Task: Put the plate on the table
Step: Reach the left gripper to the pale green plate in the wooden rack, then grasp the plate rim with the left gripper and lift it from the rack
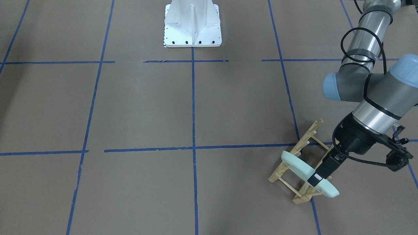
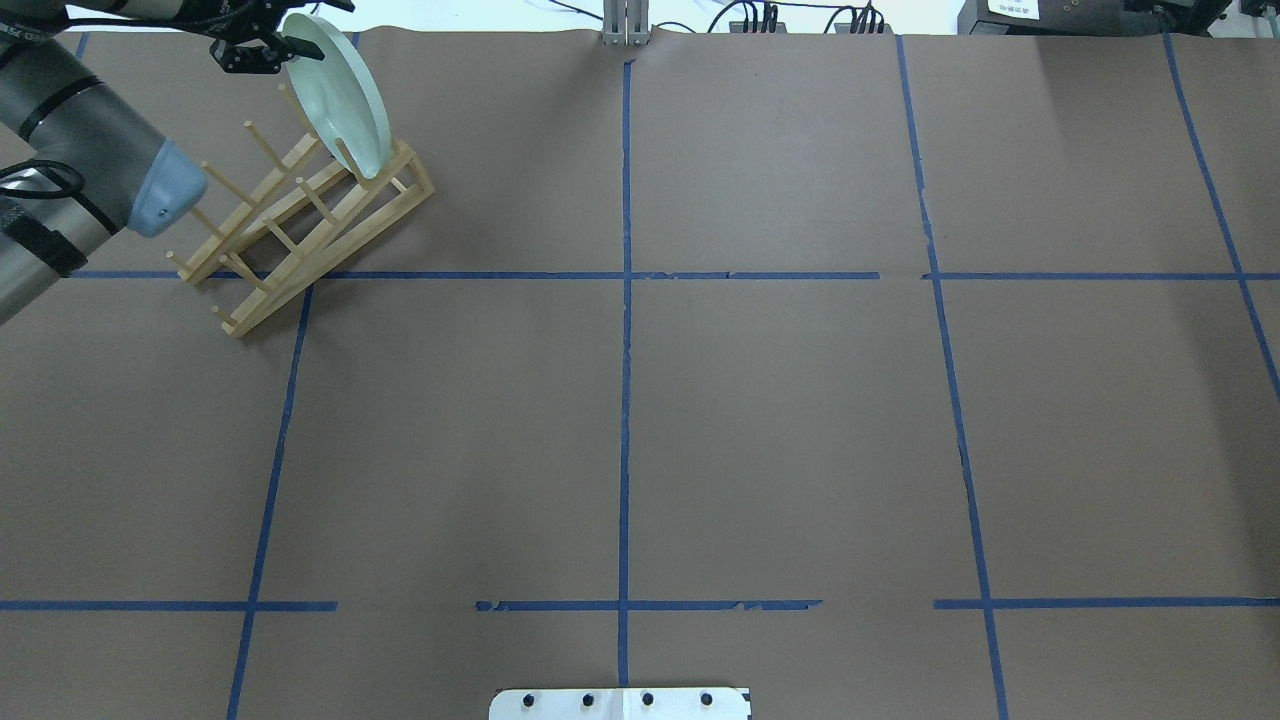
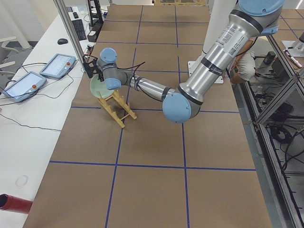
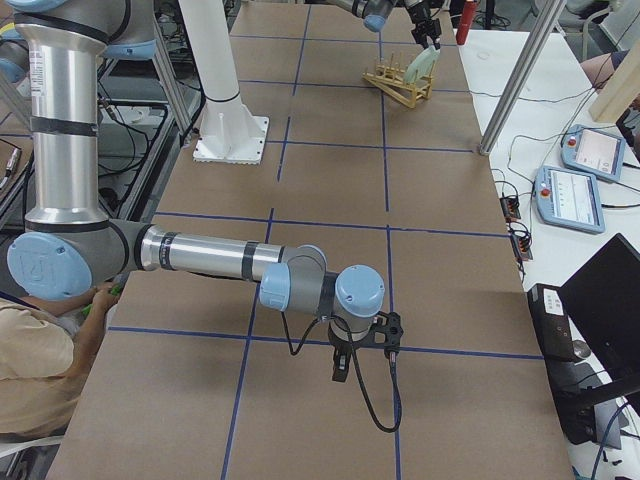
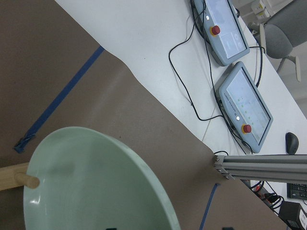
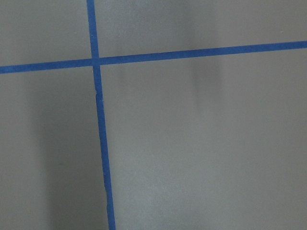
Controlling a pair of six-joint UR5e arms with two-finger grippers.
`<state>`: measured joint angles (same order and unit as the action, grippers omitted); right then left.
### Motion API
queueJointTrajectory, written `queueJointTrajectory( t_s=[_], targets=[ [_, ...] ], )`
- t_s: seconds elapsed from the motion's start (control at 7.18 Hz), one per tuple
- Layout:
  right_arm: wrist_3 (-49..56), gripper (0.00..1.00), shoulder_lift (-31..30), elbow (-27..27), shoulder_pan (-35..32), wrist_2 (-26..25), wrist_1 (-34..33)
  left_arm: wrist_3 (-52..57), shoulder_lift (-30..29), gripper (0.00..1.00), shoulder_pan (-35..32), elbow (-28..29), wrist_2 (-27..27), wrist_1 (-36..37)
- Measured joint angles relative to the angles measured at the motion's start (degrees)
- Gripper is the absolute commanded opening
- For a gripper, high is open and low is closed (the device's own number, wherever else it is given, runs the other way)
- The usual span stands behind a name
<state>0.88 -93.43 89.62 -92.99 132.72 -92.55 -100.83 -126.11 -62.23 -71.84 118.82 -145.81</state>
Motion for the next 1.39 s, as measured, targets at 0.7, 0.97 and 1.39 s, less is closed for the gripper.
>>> queueJointTrajectory(
  t_s=[0.7,0.97,1.39],
  targets=[
    [0.0,1.0,0.0,0.0,0.0,0.0,0.0,-1.9,-2.3,0.0,0.4,-0.1,-1.1,-0.1],
    [0.0,1.0,0.0,0.0,0.0,0.0,0.0,-3.2,-3.7,0.0,0.3,-0.6,-1.1,-0.3],
    [0.0,1.0,0.0,0.0,0.0,0.0,0.0,-4.7,-3.9,0.0,0.3,-10.1,-0.9,6.7]
  ],
)
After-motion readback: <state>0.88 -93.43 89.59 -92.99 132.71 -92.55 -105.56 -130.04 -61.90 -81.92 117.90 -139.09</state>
